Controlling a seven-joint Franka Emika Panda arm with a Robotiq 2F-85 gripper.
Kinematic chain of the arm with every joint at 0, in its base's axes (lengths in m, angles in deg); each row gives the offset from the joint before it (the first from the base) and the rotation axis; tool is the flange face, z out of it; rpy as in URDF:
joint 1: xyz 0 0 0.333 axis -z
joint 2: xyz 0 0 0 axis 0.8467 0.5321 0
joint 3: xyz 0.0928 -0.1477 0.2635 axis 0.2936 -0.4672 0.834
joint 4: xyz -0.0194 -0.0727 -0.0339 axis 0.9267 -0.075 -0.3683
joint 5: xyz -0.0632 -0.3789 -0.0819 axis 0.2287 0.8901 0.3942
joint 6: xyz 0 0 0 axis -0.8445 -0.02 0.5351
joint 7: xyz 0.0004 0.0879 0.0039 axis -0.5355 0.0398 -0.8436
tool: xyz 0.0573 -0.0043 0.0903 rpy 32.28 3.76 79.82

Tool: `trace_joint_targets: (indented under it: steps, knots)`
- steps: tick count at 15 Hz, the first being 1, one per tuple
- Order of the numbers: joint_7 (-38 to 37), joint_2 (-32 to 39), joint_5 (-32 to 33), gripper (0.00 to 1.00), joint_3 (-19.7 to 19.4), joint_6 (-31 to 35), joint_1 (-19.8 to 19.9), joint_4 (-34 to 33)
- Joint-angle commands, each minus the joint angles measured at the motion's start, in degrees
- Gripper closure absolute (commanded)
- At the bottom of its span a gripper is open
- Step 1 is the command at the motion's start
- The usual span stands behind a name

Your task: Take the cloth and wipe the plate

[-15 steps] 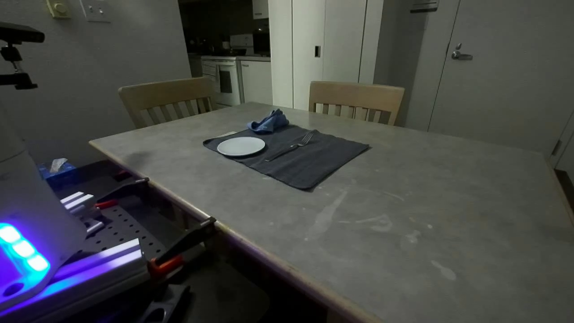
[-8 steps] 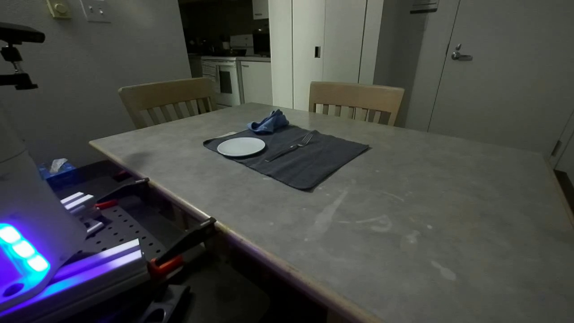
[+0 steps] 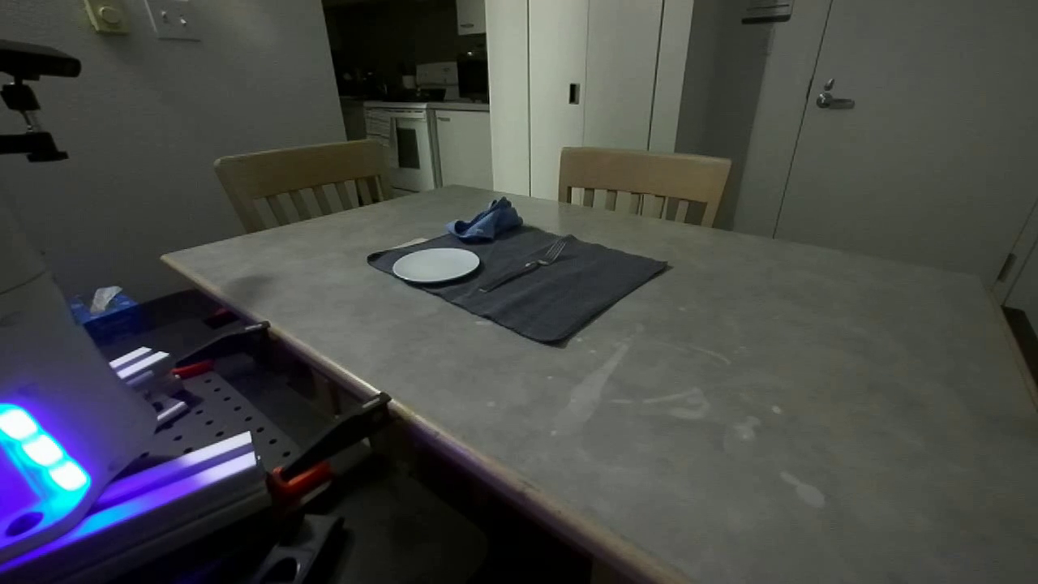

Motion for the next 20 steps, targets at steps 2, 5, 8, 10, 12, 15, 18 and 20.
trace_joint_targets:
  steps: [2, 5, 8, 10, 12, 15, 18, 20]
  knots:
    - [0.17, 0.08, -0.14, 0.00, 0.53, -0.11, 0.63, -0.14]
    - [-1.77, 0.07, -2.03, 0.00, 1.31, 1.61, 0.07, 1.14]
    - [-4.44, 1.44, -4.96, 0.00, 3.40, 6.01, -1.14, 2.63]
    - [-6.34, 3.37, -6.37, 0.00, 5.19, 10.98, -1.81, 3.38]
    - [-7.68, 5.56, -6.22, 0.00, 6.60, 16.56, -2.14, 3.46]
    - [-7.06, 10.56, -5.31, 0.00, 7.46, 23.04, -2.01, 1.13]
    - [-5.70, 16.70, -6.13, 0.00, 7.58, 26.97, -1.88, -2.46]
    - [-6.42, 20.80, -7.69, 0.00, 7.66, 30.18, -1.65, -4.70]
